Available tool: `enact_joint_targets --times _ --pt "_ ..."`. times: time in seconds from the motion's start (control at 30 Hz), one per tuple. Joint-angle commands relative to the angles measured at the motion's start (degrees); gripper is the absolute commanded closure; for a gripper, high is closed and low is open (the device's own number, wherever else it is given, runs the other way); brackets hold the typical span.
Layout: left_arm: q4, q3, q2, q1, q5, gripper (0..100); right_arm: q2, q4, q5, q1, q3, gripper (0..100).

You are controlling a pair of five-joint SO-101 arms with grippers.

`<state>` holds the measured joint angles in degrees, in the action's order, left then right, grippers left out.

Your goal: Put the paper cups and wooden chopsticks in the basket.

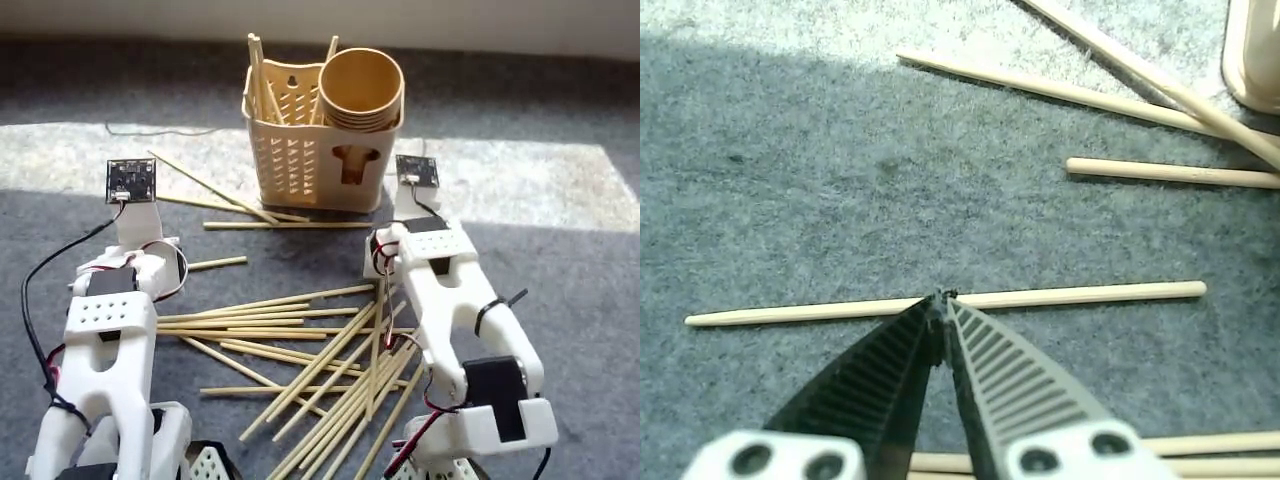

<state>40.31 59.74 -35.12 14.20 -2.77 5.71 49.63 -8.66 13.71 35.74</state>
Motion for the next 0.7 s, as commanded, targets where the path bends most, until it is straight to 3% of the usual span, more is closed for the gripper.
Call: enact_joint_targets --times 0.0,0.23,0.67 --pt "-1.0 -0.2 -1.0 0.7 0.3 98 9.6 4.0 0.7 -0.7 0.8 99.2" --pt "-1.0 0.0 -1.2 0.8 0.2 98 23.0 10.6 0.6 -0.7 2.4 99.2" --pt "-3.4 1.9 -1.4 0.7 0.3 98 44.4 12.3 0.6 -0.4 2.2 99.2"
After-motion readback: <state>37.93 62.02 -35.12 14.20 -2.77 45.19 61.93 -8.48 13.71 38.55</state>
